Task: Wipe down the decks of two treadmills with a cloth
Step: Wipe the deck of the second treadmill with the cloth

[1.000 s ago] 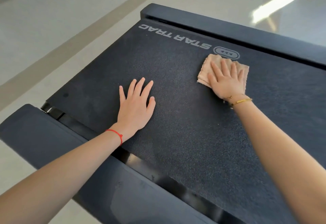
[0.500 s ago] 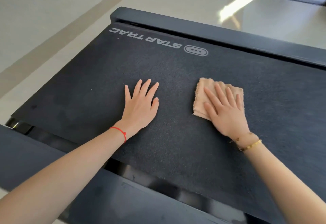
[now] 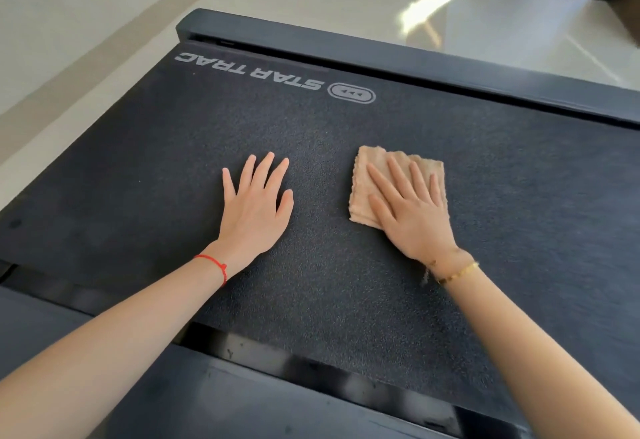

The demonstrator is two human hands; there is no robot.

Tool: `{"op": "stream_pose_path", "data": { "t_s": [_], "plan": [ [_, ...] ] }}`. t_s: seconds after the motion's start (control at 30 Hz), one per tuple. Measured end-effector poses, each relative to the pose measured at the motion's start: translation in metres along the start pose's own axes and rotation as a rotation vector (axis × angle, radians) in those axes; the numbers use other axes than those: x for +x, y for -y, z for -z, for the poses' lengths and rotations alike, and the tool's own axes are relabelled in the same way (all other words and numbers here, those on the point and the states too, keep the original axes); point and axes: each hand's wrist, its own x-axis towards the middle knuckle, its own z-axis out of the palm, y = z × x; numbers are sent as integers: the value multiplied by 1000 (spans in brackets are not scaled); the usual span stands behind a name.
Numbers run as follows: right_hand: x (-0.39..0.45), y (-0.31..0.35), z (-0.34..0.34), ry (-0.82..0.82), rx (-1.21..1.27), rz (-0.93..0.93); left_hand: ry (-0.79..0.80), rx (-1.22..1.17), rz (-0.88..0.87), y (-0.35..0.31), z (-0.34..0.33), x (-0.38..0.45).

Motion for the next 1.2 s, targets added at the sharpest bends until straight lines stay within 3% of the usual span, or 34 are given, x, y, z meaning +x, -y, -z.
{"op": "stream_pose_path", "data": {
  "t_s": [0.17,0.33,0.43,0.53,0.67,0.77,1.0,1.2],
  "plan": [
    [0,-47,8,-9,-5,-186,-3,4,-5,-2,-1,-2],
    [76,-61,17,59,24,-375,-15,35,6,-6,-2,-2],
    [116,-37,17,95,36,-308,-13,47,10,-7,-1,-2],
    [126,3,10,124,-6,-124,-12,54,11,-6,0,-2],
    [84,33,-2,106,-9,96,-12,56,8,-5,1,-2],
    [42,18,-3,73,0,156,-12,48,-10,-4,1,-4],
    [-16,-50,10,7,-34,-208,12,15,-50,-11,1,-15],
    [-70,-13,8,52,-2,-129,29,12,-77,-32,-2,-25]
  ]
}}
